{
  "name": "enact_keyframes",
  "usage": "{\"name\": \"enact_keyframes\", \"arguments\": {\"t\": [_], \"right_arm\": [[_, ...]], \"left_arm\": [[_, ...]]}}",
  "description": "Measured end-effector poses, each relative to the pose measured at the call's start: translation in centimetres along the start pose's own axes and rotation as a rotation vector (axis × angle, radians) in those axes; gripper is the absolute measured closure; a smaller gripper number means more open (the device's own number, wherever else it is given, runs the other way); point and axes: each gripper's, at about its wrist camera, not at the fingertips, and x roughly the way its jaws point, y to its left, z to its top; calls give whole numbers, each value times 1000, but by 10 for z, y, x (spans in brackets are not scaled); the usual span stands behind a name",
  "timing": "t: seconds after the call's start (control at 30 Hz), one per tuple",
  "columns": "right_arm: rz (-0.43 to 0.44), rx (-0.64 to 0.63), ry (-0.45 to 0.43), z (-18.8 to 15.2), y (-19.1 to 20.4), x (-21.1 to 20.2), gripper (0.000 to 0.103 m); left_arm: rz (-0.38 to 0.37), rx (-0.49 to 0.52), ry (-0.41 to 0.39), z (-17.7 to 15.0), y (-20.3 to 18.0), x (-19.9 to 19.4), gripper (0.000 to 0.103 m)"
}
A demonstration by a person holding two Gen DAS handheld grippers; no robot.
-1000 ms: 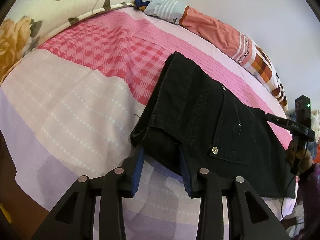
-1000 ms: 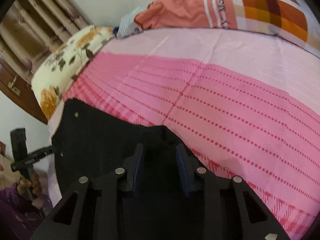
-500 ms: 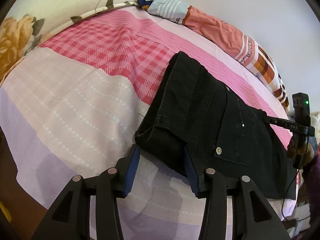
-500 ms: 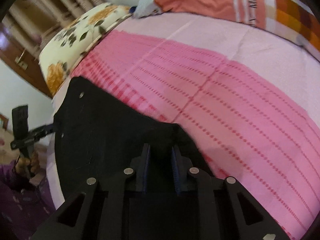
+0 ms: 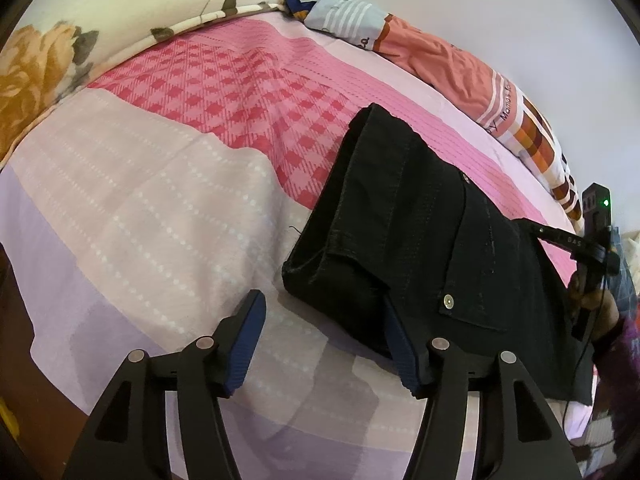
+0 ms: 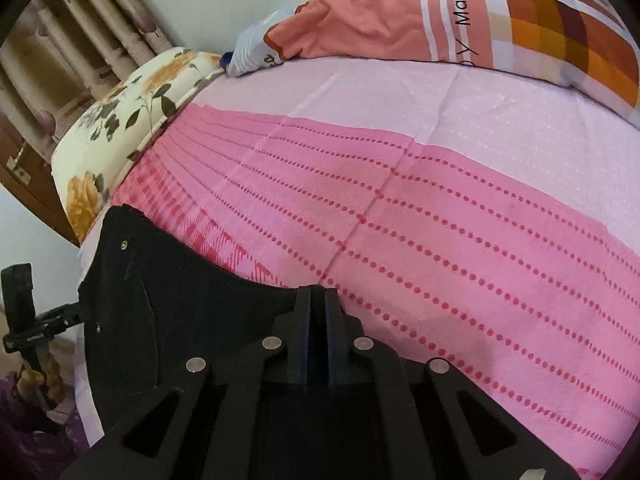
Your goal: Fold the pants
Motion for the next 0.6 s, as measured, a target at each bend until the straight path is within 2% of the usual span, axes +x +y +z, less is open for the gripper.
{"name": "enact_keyframes", "arguments": {"t": [0.27,0.3,0.33,0.4,0.53,0.6], "right_arm": [[89,87,-38,-4,-13,-3,95],[91,90,-44,-4,-13,-4,93],[93,92,-52,-5,-12,-6,86],[99,118,-81,-4,-16,-12,75],[137,245,-188,-5,-33,-38,75],[178,254,-224,-9,-29,-54,74]], "left_arm": [[4,-1,-2,1,0,-1,40],[9,1,-3,1,1,-1,40],[12,1,-4,2,1,-1,39],[20,8,-6,3,0,-2,39],[30,16,-9,5,-3,-3,39],[33,24,-17,6,-4,-3,39]]}}
